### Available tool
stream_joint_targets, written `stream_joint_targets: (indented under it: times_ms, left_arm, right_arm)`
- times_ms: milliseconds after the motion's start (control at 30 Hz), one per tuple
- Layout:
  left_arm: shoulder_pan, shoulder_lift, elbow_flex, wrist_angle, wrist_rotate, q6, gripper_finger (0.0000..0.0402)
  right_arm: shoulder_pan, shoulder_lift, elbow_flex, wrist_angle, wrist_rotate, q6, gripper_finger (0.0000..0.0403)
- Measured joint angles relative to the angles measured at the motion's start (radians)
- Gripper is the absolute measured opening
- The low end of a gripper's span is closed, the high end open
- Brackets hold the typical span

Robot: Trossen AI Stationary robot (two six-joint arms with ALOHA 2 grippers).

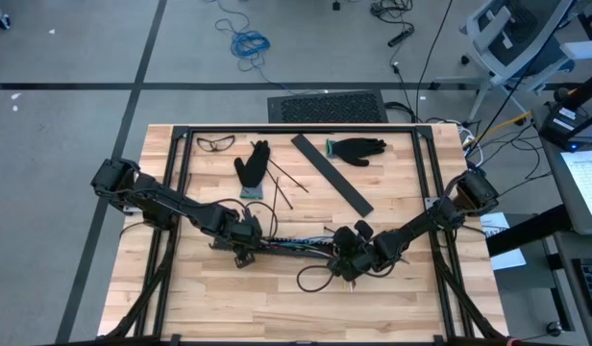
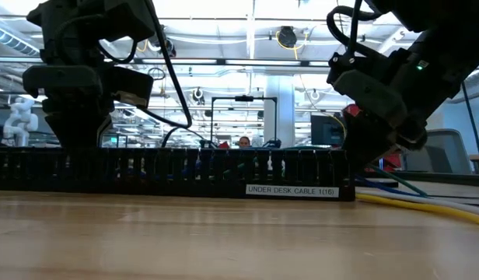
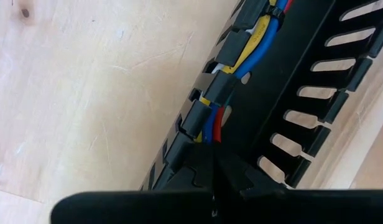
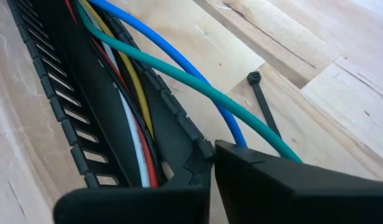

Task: Ziptie cables
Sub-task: Put the ziptied cables in the black cable duct

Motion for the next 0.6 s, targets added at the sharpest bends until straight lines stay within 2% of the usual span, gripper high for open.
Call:
stream_joint_targets:
  times_ms: [267, 400, 600]
  left_arm:
    - [0.0, 0.0, 0.0, -0.006, -0.007, 0.007, 0.0]
    - [0.003, 0.0, 0.001, -0.026, -0.06, -0.02, 0.0]
    - [0.007, -0.001, 0.002, -0.081, -0.048, -0.013, 0.0]
  right_arm:
    - [0.0, -0.002, 0.003, -0.022, -0.029, 0.001, 0.0002]
    - [0.001, -0.004, 0.005, -0.026, -0.061, -0.018, 0.0001]
    - [0.002, -0.005, 0.005, -0.027, -0.113, -0.051, 0.0001]
